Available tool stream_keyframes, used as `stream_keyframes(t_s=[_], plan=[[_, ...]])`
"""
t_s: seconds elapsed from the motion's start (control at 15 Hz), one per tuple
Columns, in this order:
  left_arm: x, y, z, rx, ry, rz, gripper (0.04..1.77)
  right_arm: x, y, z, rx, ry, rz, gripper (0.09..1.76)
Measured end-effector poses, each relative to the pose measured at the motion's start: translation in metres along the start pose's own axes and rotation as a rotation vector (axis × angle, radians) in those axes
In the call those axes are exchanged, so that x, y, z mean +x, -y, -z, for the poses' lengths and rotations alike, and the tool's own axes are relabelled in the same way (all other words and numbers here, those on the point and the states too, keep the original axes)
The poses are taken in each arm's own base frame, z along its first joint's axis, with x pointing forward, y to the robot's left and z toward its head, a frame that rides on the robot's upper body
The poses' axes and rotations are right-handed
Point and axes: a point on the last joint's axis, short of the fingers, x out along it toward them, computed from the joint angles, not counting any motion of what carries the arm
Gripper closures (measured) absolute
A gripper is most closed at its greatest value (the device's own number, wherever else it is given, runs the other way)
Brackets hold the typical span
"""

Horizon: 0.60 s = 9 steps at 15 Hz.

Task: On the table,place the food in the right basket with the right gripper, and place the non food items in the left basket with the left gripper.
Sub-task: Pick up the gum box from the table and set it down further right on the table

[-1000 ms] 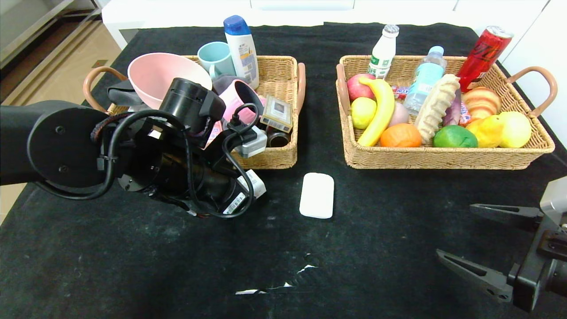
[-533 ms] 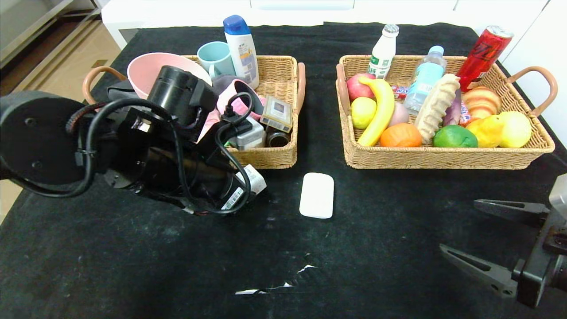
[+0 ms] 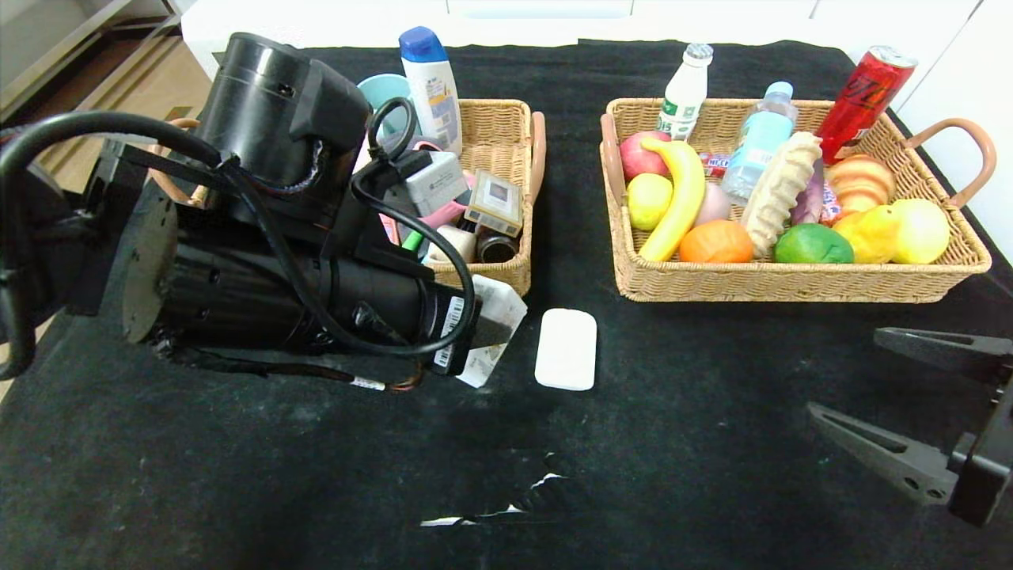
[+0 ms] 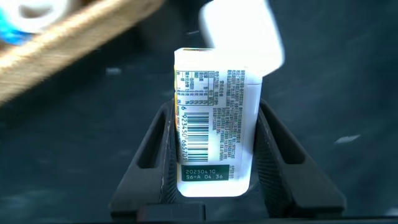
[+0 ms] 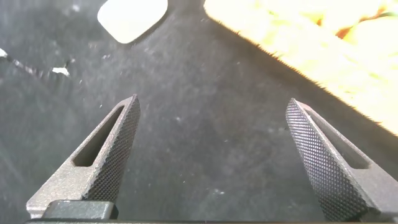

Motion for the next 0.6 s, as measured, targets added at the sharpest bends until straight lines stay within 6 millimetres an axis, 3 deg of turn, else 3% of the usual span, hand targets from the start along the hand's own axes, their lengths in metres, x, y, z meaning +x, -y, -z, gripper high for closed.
stream_keyframes(t_s=[0.27,0.6], plan=[[0.005,0.021,-0.01,-0.081,0.102,0.094,1.02,-0.007,0.0,-0.006,-0.007,0.033,0.028,0.14],[0.028,0.047,-0.014,-0.128,0.109,0.157,1.02,-0.016,0.008,-0.015,-0.005,0.072,0.084,0.14]])
